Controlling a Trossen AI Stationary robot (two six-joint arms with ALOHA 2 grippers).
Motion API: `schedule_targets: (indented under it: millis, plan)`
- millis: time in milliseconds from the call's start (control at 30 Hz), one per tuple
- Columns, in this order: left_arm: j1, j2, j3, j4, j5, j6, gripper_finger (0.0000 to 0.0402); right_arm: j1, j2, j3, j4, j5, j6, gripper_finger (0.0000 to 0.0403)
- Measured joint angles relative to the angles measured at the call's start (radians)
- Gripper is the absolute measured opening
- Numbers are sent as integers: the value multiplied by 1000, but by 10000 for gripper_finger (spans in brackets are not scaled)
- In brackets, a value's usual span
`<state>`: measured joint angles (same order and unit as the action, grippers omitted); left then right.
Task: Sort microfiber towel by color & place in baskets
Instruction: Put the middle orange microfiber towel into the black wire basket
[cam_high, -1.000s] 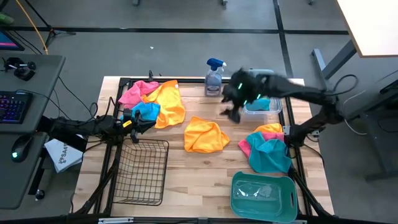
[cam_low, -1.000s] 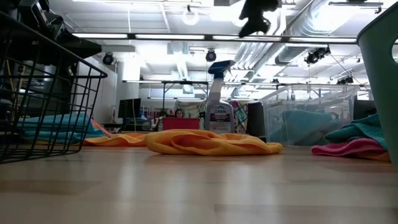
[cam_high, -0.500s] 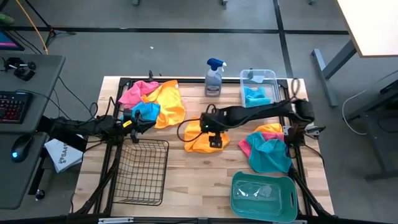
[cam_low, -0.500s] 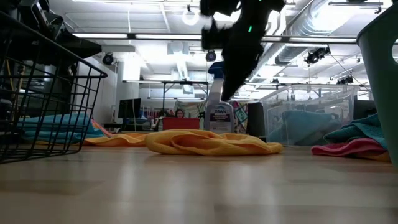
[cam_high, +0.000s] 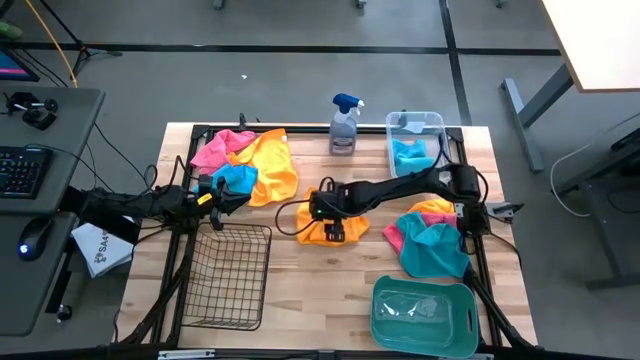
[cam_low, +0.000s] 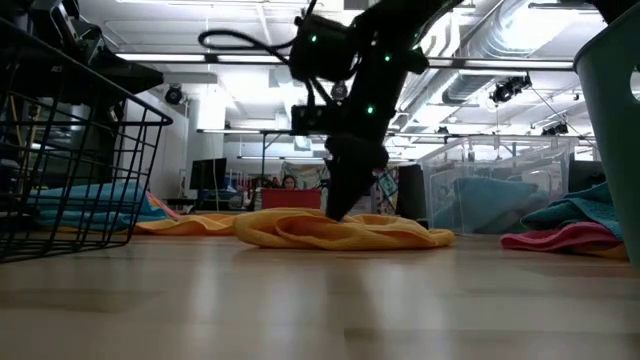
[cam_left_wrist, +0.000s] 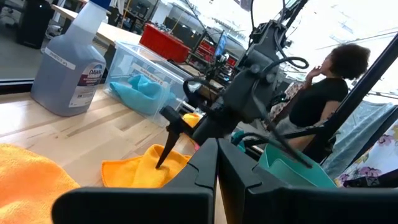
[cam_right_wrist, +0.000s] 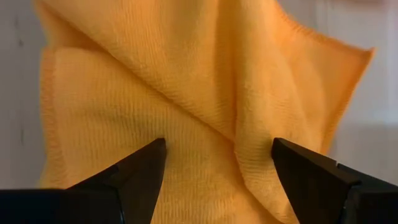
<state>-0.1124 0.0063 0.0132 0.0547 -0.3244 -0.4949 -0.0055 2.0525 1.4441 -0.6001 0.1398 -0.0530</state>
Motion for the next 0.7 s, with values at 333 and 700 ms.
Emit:
schedule_targets:
  millis: [333, 700]
  plan:
    - [0, 0, 0, 0, 0, 0, 0, 7, 40, 2, -25, -63, 50, 87]
    - [0, 0, 0, 0, 0, 0, 0, 6, -62, 208, -193, -97, 184, 5]
